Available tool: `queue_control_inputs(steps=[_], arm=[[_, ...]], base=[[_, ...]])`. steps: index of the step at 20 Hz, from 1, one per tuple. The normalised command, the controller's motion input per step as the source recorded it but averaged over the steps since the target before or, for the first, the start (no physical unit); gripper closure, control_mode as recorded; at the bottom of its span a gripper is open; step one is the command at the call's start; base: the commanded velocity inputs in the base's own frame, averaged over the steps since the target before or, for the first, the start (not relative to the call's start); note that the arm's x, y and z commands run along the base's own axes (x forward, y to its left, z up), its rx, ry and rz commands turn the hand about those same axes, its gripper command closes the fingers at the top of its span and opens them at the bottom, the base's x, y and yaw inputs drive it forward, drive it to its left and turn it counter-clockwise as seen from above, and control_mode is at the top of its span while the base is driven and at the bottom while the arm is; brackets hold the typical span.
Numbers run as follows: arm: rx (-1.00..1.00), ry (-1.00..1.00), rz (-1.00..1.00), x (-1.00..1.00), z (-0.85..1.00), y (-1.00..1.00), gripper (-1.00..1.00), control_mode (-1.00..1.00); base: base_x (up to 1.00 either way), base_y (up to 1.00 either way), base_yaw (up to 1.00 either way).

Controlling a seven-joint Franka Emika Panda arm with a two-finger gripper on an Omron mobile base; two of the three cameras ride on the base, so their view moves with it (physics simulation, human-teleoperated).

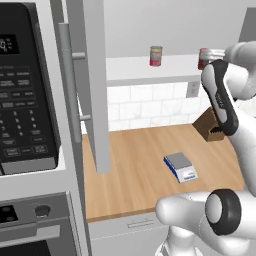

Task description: Pick the yogurt and place it on the digital scale for weighing, and close the cabinet.

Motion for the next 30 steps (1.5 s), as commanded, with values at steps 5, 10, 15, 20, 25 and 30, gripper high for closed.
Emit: queue_control_inputs(steps=[5,10,15,20,25,30], arm=[[0.00,0.03,0.00,0.50,0.00,0.00,-1.00,-1.00],[0.00,0.04,0.00,0.36,0.00,-0.14,-1.00,-1.00],[0.00,0.03,0.00,0.34,0.00,-0.12,-1.00,-1.00],[0.00,0.02,0.00,0.28,-0.04,-0.02,-1.00,-1.00],[0.00,0.02,0.00,0.25,-0.09,-0.10,-1.00,-1.00],[0.00,0.02,0.00,0.22,-0.10,-0.13,-1.00,-1.00]], base=[[0.00,0.00,0.00],[0.00,0.00,0.00],[0.00,0.00,0.00],[0.00,0.00,0.00],[0.00,0.00,0.00],[0.00,0.00,0.00]])
